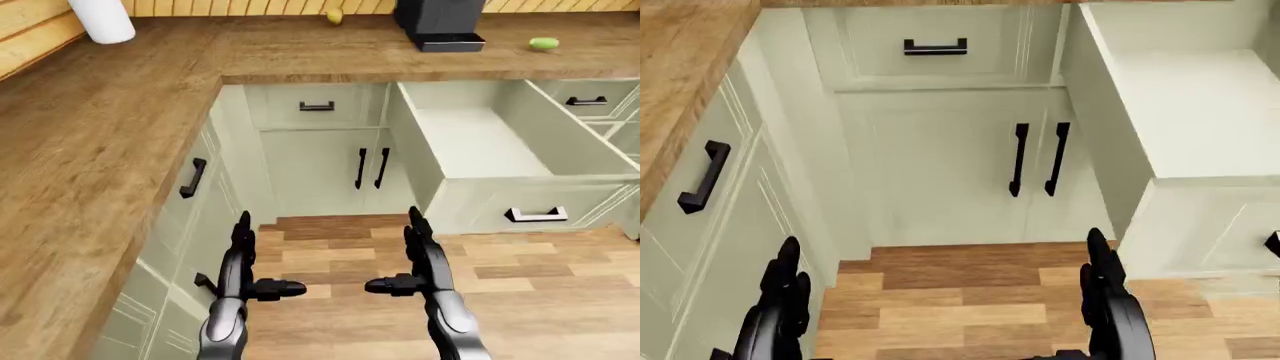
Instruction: Close the right drawer.
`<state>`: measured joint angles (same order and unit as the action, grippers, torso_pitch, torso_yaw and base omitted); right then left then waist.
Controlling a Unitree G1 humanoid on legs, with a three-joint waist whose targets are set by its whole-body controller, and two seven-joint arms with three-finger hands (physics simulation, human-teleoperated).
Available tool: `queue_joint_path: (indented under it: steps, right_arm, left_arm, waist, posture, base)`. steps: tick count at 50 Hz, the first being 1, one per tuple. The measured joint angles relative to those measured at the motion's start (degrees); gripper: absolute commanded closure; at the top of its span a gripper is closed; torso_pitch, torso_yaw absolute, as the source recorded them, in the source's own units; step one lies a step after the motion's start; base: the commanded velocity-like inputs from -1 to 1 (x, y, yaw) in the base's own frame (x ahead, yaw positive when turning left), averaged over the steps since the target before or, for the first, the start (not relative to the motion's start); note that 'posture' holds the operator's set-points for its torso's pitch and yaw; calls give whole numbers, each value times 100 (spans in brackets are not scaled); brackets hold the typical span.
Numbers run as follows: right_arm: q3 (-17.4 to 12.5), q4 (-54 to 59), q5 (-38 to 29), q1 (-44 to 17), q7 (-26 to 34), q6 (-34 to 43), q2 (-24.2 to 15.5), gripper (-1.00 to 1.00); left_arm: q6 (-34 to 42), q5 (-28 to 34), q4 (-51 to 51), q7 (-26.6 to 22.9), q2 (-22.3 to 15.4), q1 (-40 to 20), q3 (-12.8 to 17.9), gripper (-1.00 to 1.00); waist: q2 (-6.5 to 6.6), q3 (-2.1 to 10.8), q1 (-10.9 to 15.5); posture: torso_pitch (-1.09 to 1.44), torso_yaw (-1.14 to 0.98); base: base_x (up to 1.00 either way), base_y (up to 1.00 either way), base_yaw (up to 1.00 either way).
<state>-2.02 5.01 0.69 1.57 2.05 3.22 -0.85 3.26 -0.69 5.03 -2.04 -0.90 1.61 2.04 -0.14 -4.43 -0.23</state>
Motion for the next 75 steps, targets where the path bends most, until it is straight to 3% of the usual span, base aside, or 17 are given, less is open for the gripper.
queue_joint_path:
  steps: [1, 3, 5, 7, 10, 17, 21, 29, 38, 42, 53, 62, 66, 71, 75]
  right_arm:
    - [-12, -149, 31, 42, 8, -29, 6, -100]
    - [-28, -559, 82, 53, 25, -257, 8, -100]
    - [42, -753, 55, 115, 9, -466, 42, -100]
    - [144, -879, -53, 234, 9, -545, 26, -100]
    - [260, -1171, -288, 338, -30, -612, 51, -100]
    - [290, -2540, -605, 636, -118, -685, 68, -100]
    - [342, -3299, -796, 762, -132, -707, 55, -100]
    - [322, -4578, -1090, 964, -168, -452, 113, -100]
    - [576, -5532, -1297, 1258, 10, -534, 67, -100]
    - [702, -5774, -1367, 1279, 65, -505, 57, -100]
    - [648, -5664, -1302, 1225, -78, -393, 63, -100]
    - [632, -5670, -1115, 1279, -109, -349, 91, -100]
    - [699, -5668, -1021, 1335, -106, -426, 65, -100]
    - [716, -5652, -985, 1394, -93, -530, 45, -100]
    - [649, -5591, -1011, 1399, -132, -534, 19, -100]
  left_arm:
    - [-84, 52, -102, 36, -13, 7, -10, -100]
    - [-540, 198, -286, 237, -12, -138, 63, -100]
    - [-928, 276, -359, 417, -31, -174, 158, -100]
    - [-1107, 331, -444, 535, -45, -89, 199, -100]
    - [-1206, 416, -642, 629, -39, 4, 191, -100]
    - [-1420, 718, -2246, 712, 29, 366, 153, -100]
    - [-1929, 876, -2744, 668, 54, 538, 54, -100]
    - [-2018, 748, -3783, 521, 136, 792, 120, -100]
    - [-1714, 596, -4873, 439, 208, 894, 196, -100]
    - [-1761, 520, -5212, 429, 237, 953, 227, -100]
    - [-1735, 415, -6086, 301, 280, 1210, 52, -100]
    - [-1808, 451, -6013, 236, 276, 1245, -13, -100]
    - [-1830, 409, -6008, 260, 275, 1314, -42, -100]
    - [-1889, 389, -5999, 251, 265, 1320, -104, -100]
    - [-1905, 404, -5953, 219, 271, 1314, -165, -100]
  waist:
    - [-22, 55, -1]
    - [-28, 333, 19]
    - [-71, 219, 12]
    - [-59, 299, 16]
    - [-28, 310, 31]
    - [-20, 368, 32]
    - [-12, 440, 47]
    - [-22, 385, 51]
    - [-19, 358, 27]
    - [-11, 353, 26]
    - [-23, 333, 38]
    - [-18, 333, 56]
    - [-19, 206, 13]
    - [-113, 136, -70]
    - [4, 143, -107]
  posture:
    - [0, 0]
    - [0, 0]
    - [0, 0]
    - [0, 0]
    - [0, 0]
    - [0, 0]
    - [0, 0]
    - [0, 0]
    - [0, 0]
    - [0, 0]
    - [0, 0]
    - [0, 0]
    - [0, 0]
    - [0, 0]
    - [0, 0]
  base:
    - [0, 0, 0]
    - [0, 0, 0]
    - [0, 0, 0]
    - [0, 0, 0]
    - [0, 0, 0]
    - [0, 0, 0]
    - [0, 0, 0]
    - [0, 0, 0]
    - [0, 0, 0]
    - [0, 0, 0]
    - [0, 0, 0]
    - [0, 0, -1]
    - [0, 0, -37]
    - [0, 0, -44]
    - [0, 0, -44]
